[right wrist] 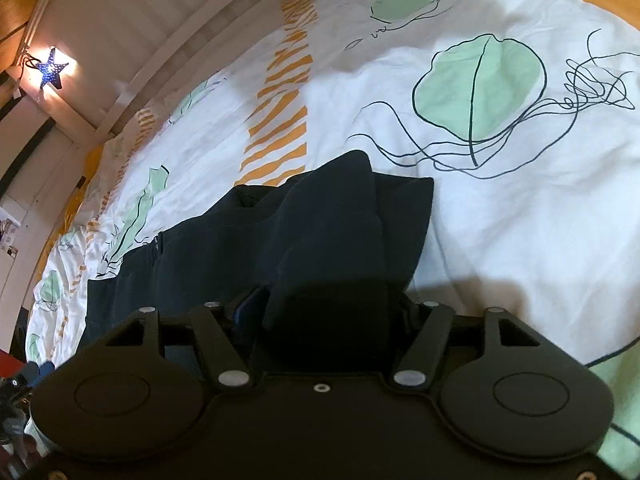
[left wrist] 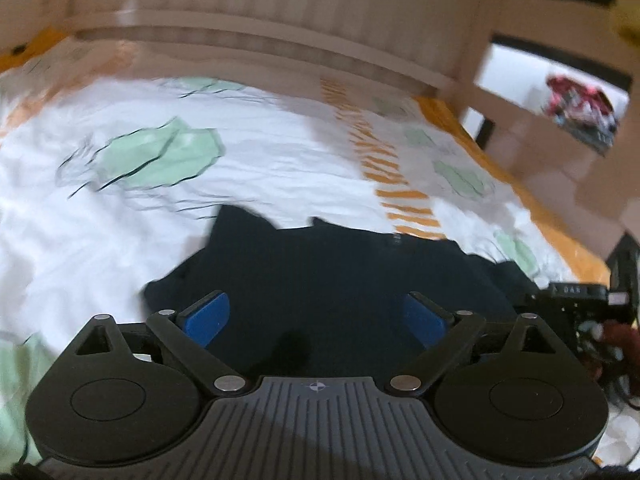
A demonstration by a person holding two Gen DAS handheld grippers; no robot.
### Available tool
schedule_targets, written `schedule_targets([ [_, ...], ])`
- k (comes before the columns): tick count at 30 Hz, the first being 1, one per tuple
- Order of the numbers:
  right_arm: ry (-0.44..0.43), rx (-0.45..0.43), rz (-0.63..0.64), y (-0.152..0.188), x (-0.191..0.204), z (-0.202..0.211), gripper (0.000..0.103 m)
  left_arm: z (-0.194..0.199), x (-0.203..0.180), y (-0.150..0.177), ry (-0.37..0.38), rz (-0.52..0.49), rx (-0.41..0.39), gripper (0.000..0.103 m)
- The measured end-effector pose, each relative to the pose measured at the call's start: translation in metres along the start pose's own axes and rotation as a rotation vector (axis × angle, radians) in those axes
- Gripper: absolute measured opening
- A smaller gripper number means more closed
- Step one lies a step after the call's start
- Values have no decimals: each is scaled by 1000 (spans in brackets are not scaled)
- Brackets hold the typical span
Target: Fold large clothes
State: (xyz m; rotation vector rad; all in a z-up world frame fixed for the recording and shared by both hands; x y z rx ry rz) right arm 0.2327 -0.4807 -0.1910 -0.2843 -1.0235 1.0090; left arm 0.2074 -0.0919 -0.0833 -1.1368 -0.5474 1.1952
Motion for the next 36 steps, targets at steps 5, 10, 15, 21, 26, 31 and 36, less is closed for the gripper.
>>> schedule_targets([
  [5, -4, 2, -5, 0, 0, 0, 68, -40, -41, 4, -2, -98, 17, 95],
  [10, -10, 3, -11, 0, -1, 0, 69, -70, -58, 22, -49, -157, 58, 95],
  [15, -18, 7, -14, 0, 0, 1, 71, -91, -59, 46, -102, -159, 137, 95],
  [21, -18, 11, -20, 0, 1, 1, 72, -90, -54, 54, -123, -113, 98, 103],
  [26, -22, 13, -24, 0, 2, 1, 73, -86, -55, 58, -132, -117, 61, 103],
  [31, -23, 12, -25, 1, 2, 1, 74, -86, -57, 59, -132, -118, 37, 103],
  [36, -29, 13, -19, 2, 3, 1, 76, -88, -54, 60, -122, -108, 39, 103],
])
Point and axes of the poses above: each gripper's, at about its wrist camera, not at the fingertips, and z roughly against the way its jaws point, x to its left, y to its underside, the point moved 7 cm from there along -z, roughly the way its jaws point, and after that the axes turned 14 degrees about -x, right-handed, at the moved point
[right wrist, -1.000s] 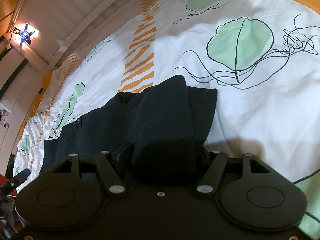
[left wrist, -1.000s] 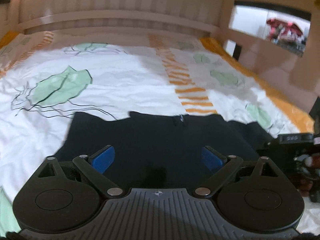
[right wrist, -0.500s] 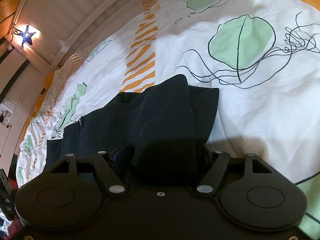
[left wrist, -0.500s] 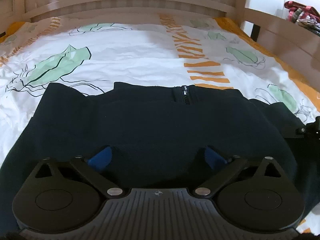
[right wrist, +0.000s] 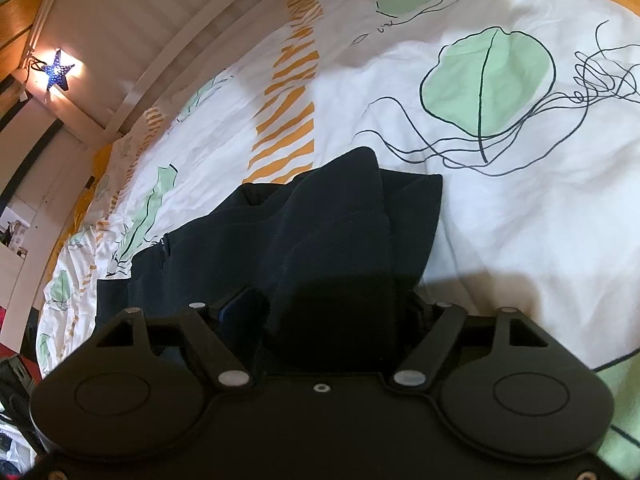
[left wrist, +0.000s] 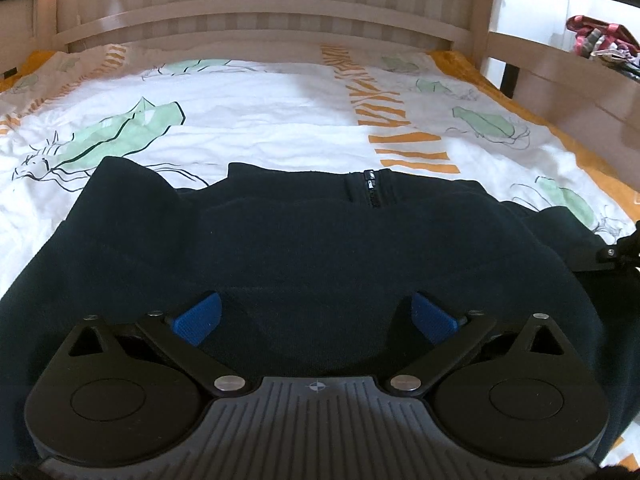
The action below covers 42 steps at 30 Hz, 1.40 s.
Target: Fold large clothes
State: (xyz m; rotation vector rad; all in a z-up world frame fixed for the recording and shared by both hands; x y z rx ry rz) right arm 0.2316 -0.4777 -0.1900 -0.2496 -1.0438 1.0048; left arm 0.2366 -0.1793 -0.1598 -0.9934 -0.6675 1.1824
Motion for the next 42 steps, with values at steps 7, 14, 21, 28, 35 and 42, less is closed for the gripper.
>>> schedule_targets([
  [7, 0, 0, -1, 0, 0, 0, 76, -1, -2, 4, -8, -25, -15, 103],
  [14, -16, 25, -42, 1, 0, 3, 79, -1, -2, 5, -6, -24, -18, 103],
  [21, -38, 248, 38, 16, 20, 14, 87, -1, 0, 4, -6, -23, -22, 103],
  [28, -31, 352, 82, 29, 29, 33, 89, 0, 0, 3, -4, -17, -26, 103],
  [35, -45, 282, -13, 22, 15, 45, 59, 20, 5, -1, -15, 28, -33, 90],
  [42, -72, 220, 72, 19, 34, 55, 39, 50, 3, 8, 7, 115, -51, 36],
])
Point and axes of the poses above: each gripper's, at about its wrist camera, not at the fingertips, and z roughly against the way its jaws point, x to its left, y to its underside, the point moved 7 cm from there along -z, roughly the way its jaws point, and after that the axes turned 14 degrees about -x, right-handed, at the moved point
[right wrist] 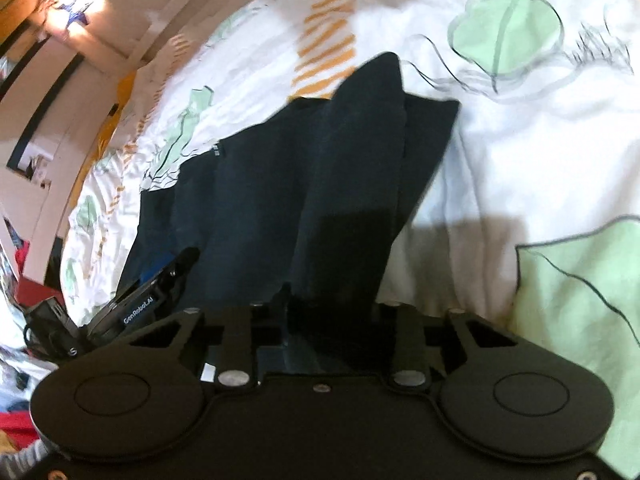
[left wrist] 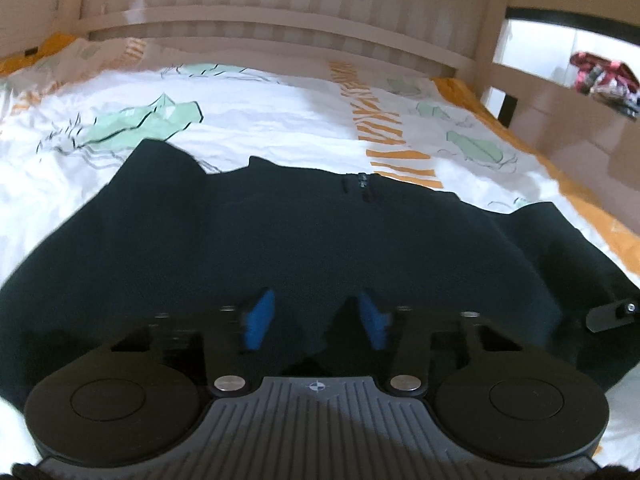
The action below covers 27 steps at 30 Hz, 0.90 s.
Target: Fold large clothes
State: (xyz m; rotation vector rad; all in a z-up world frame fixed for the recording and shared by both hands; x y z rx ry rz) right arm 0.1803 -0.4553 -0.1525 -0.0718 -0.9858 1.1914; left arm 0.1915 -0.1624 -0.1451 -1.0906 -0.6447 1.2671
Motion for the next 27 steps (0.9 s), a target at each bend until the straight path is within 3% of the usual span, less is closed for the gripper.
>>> schedule_targets([
  [4, -7, -39, 8, -3, 6, 5, 36, 4, -1, 3, 36, 45, -21, 16],
  [7, 1, -64, 10, -4, 11, 8, 33, 9, -3, 4, 43, 48, -38, 16],
  [13, -7, -102, -21, -17, 37, 13, 30, 3, -9, 21, 53, -45, -53, 15],
  [21, -95, -87, 53, -45, 137, 0, 28, 7, -2, 22, 83, 28, -53, 15],
  [27, -126, 18, 223, -25, 221, -53, 28, 20, 7, 19, 114, 67, -32, 15],
])
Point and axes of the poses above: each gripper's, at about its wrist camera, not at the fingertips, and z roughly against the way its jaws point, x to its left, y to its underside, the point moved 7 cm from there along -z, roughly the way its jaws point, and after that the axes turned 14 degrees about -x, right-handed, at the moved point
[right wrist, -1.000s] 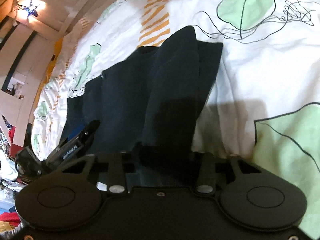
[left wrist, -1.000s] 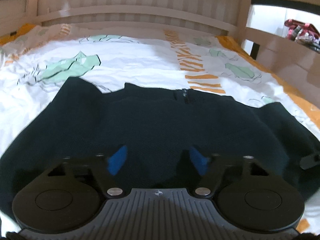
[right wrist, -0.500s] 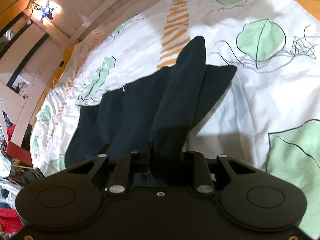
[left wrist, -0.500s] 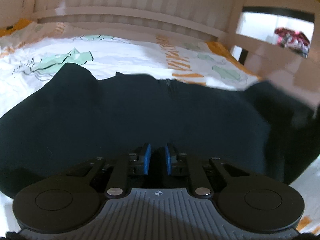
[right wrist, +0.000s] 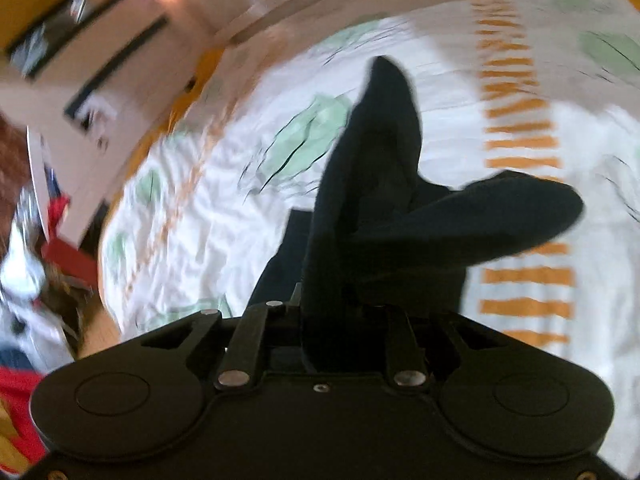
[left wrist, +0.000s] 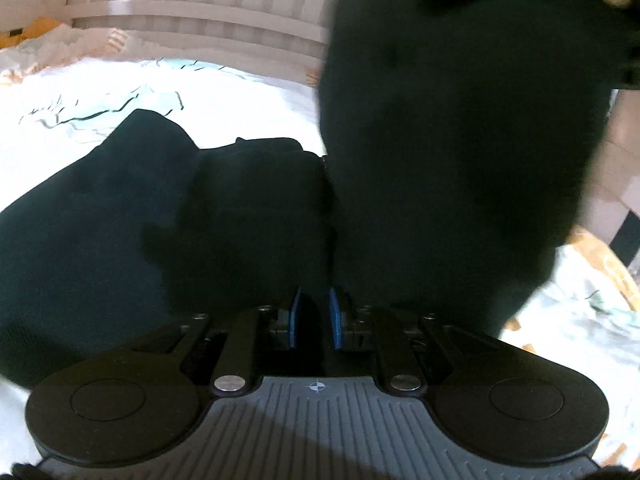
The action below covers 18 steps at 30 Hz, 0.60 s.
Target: Fold large clothes
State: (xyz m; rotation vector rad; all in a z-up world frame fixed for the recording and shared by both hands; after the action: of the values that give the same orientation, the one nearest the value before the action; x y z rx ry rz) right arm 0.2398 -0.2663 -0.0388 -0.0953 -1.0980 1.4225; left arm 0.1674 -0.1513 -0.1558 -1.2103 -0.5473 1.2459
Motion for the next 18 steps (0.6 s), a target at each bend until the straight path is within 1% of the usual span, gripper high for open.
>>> schedule_targets([
  [2, 0, 39, 30, 7, 15, -18, 28, 8, 0, 3, 10, 15, 3, 15],
  [6, 38, 145, 127, 22, 40, -51, 28, 21, 0, 10, 26, 13, 6, 15],
  [12, 71, 280, 261, 47, 74, -104, 30, 39, 16, 8, 62, 106, 39, 15],
  [14, 70, 313, 289, 55, 82, -118, 34, 45, 22, 8, 72, 122, 47, 15],
  [16, 65, 347, 324, 64, 89, -131, 40, 51, 26, 7, 82, 131, 51, 15],
  [18, 46, 362, 329, 70, 93, -140, 53, 57, 29, 7, 96, 130, 56, 16],
])
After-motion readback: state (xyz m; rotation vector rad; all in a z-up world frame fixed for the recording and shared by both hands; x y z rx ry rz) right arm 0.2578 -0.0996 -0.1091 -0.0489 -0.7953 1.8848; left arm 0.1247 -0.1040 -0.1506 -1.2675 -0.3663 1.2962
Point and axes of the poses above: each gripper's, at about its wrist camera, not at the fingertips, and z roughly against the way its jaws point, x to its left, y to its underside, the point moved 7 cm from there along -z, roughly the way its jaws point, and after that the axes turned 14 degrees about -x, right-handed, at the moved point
